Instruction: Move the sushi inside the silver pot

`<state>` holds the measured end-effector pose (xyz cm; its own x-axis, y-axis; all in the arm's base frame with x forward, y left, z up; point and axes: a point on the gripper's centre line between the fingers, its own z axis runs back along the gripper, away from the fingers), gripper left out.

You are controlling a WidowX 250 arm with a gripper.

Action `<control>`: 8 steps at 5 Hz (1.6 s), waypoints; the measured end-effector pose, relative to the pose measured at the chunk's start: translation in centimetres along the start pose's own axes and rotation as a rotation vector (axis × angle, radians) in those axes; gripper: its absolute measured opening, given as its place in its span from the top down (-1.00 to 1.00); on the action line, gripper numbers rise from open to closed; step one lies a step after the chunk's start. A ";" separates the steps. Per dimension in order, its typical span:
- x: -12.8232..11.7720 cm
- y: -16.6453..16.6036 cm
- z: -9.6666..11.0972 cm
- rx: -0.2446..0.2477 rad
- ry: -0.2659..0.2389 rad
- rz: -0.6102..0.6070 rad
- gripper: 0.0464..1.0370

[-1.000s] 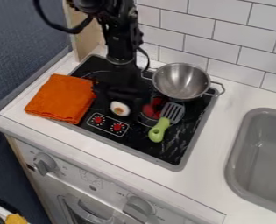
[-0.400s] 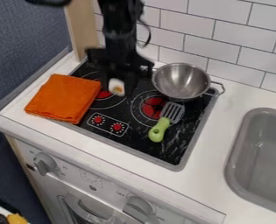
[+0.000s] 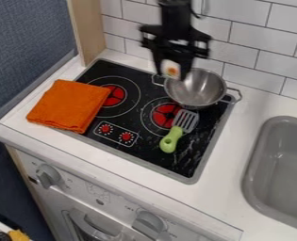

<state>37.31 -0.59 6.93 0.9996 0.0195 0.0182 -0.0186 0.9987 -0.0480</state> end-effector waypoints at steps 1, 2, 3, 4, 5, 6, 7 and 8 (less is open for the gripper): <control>2.1 -1.1 -1.8 -0.001 0.001 -0.032 0.04; 2.3 -0.9 -1.9 0.029 -0.005 -0.038 0.04; 1.8 -0.8 -2.5 0.060 0.005 -0.042 -0.10; 1.7 -0.9 -2.7 0.059 0.006 -0.047 -0.70; 1.5 -1.1 -2.7 0.047 0.015 -0.059 -0.95; 1.5 -1.6 0.6 0.048 -0.031 -0.072 -0.94; 1.2 -2.2 2.6 0.048 -0.052 -0.084 -0.93; 0.8 -2.3 2.6 0.044 -0.046 -0.085 -0.93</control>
<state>38.12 -2.69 9.67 0.9958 -0.0642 0.0659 0.0644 0.9979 -0.0004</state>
